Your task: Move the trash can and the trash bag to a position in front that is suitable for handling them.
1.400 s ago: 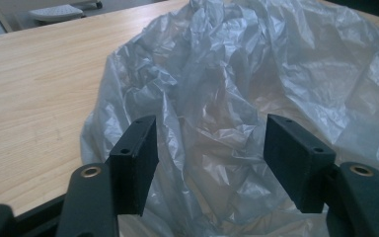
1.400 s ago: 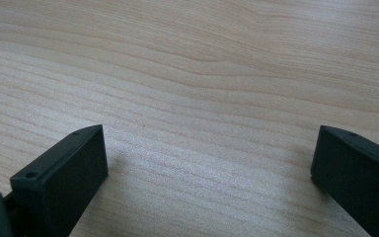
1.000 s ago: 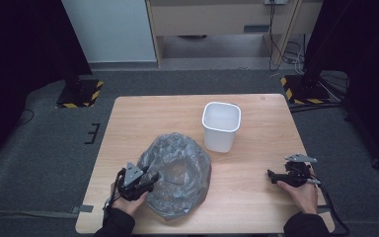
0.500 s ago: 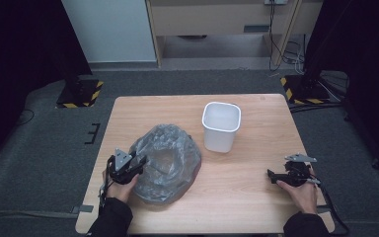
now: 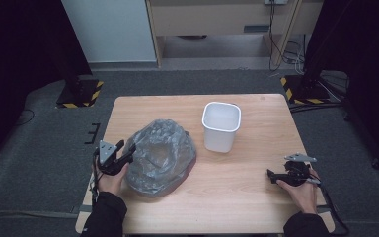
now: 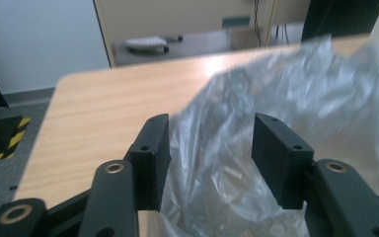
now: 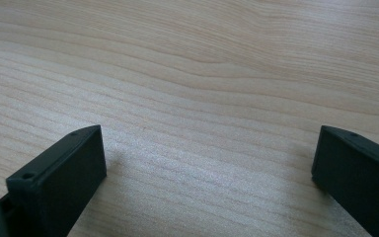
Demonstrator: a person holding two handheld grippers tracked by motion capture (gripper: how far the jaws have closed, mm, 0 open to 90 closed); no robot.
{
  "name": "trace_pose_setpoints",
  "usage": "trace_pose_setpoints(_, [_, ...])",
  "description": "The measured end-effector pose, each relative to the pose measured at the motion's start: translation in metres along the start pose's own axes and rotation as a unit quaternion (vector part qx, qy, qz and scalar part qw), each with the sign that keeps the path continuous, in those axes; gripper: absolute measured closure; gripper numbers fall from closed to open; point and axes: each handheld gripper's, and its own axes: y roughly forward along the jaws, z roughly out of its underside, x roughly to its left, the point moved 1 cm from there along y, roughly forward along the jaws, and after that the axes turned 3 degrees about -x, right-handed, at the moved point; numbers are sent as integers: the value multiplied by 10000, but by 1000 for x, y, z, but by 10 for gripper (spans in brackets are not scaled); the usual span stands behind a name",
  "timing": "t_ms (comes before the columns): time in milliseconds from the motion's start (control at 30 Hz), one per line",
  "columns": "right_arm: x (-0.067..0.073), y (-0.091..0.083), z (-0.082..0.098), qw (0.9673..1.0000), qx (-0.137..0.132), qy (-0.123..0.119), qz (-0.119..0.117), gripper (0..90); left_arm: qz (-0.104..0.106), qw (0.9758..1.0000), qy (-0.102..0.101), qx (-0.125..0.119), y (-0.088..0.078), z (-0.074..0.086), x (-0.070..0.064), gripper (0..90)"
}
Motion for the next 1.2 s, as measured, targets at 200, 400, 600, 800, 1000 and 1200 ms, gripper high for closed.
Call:
trace_pose_setpoints(200, [0,0,0,10000,-5,-16,-10,5,266,9993,-92,-226,-19,-13,-7,443])
trace_pose_setpoints(400, [1,0,0,10000,0,-30,-60,5,659,9977,78,-131,-20,-21,-45,402])
trace_pose_setpoints(600, [1,0,0,10000,-13,-38,-68,8,1120,9919,558,192,-15,-12,-101,361])
trace_pose_setpoints(800, [3,-1,1,10000,-34,18,-28,26,1354,9863,813,479,-7,4,-128,339])
trace_pose_setpoints(1000, [2,-3,1,10000,-81,9,18,72,1153,9845,1094,743,5,16,-127,345])
trace_pose_setpoints(1200, [-2,-9,1,9996,-139,224,-99,185,877,9858,1228,736,19,21,-106,339])
